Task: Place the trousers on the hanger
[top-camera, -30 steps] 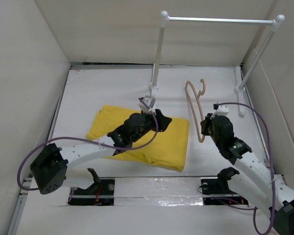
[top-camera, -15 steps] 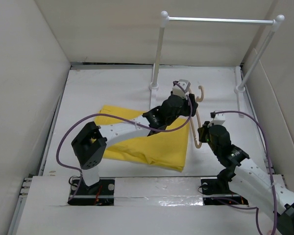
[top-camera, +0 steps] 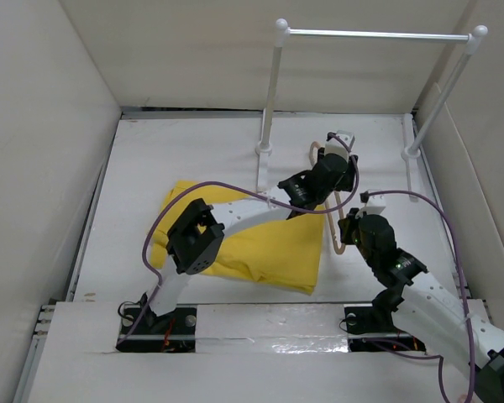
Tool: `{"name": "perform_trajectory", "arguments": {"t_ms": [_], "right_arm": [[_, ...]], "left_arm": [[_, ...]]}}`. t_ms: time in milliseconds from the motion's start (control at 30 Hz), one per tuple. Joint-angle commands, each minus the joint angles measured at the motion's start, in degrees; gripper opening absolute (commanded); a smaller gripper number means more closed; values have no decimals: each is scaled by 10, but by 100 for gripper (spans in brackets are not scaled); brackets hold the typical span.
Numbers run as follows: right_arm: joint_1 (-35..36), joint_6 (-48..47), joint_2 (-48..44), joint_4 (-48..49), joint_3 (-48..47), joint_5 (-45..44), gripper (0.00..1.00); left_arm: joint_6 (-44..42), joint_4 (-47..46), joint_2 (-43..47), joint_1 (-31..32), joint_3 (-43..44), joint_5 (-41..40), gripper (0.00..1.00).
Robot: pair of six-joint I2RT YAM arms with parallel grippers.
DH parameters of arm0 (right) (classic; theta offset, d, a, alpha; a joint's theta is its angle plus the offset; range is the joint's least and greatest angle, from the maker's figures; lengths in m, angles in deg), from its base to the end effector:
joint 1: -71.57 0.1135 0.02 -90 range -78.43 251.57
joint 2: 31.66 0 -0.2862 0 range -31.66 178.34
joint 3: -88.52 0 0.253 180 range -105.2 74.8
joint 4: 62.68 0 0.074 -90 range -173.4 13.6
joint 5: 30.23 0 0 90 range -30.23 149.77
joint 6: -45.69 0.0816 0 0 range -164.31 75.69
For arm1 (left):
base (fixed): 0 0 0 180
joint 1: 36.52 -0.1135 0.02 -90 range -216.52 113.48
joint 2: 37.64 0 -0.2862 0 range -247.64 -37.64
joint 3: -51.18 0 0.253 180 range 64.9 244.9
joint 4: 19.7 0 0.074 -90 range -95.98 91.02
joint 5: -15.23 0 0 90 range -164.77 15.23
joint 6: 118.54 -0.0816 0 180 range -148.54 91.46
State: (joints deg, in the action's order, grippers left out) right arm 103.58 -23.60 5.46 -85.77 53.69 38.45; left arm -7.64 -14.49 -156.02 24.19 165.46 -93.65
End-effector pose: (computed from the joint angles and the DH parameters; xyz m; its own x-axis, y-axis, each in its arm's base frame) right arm 0.1685 0.0703 0.2118 -0.4161 0.1284 -0.9002 -0.0728 0.9821 0.1737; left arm 0.2958 -0.4734 0.3228 -0.3126 -0.1327 -0.9406 0.5968 0.7430 -0.3031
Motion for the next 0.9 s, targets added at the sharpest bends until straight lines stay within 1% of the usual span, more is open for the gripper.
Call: {"name": "perform_trajectory", "arguments": {"t_ms": [0, 33, 100, 167, 200, 233, 267, 300, 333, 400, 433, 500, 533, 600, 633, 667, 733, 833, 867], "right_arm": [[6, -8, -3, 18, 1, 8, 0], [6, -8, -4, 18, 2, 9, 0], [11, -6, -6, 22, 3, 8, 0], [11, -5, -6, 21, 3, 7, 0], [11, -5, -6, 17, 4, 8, 0], [11, -6, -6, 12, 1, 9, 0], [11, -7, -7, 6, -1, 15, 1], [11, -4, -11, -1, -3, 15, 3], [11, -1, -14, -5, -4, 13, 10], [17, 6, -22, -17, -6, 8, 20], [17, 7, -34, -19, -7, 8, 29], [22, 9, -45, -23, -6, 13, 36], [22, 12, -56, -23, -4, 15, 45], [22, 16, -64, -21, -1, 16, 54], [22, 16, -69, -23, -1, 18, 58], [22, 15, -75, -25, -2, 22, 59], [22, 16, -79, -31, -3, 28, 60], [22, 21, -84, -47, -12, 34, 67], [22, 21, -86, -51, -15, 34, 67]], "left_arm": [[-24, 19, -14, 3, 47, -44, 47], [-25, 20, -18, 3, 53, -62, 42], [-31, 21, -27, 3, 57, -76, 39], [-33, 24, -31, -3, 61, -80, 31], [-33, 24, -31, -3, 61, -83, 24], [-29, 24, -29, -9, 56, -84, 4], [-25, 23, -26, -9, 51, -82, 0], [-21, 16, -13, -9, 41, -79, 0], [-18, 4, -4, -9, 11, -72, 0], [-12, -32, 29, -9, -23, -67, 0], [-7, -42, 40, -9, -58, -64, 0], [9, -82, 72, -9, -94, -58, 0], [18, -92, 80, -9, -121, -50, 0], [41, -112, 102, -9, -144, -39, 0], [49, -121, 109, -9, -172, -30, 0], [56, -149, 118, -9, -189, -28, 0], [76, -176, 138, -9, -230, -28, 0], [99, -193, 155, -9, -259, -23, 0], [104, -206, 161, -9, -270, -19, 0]]}}
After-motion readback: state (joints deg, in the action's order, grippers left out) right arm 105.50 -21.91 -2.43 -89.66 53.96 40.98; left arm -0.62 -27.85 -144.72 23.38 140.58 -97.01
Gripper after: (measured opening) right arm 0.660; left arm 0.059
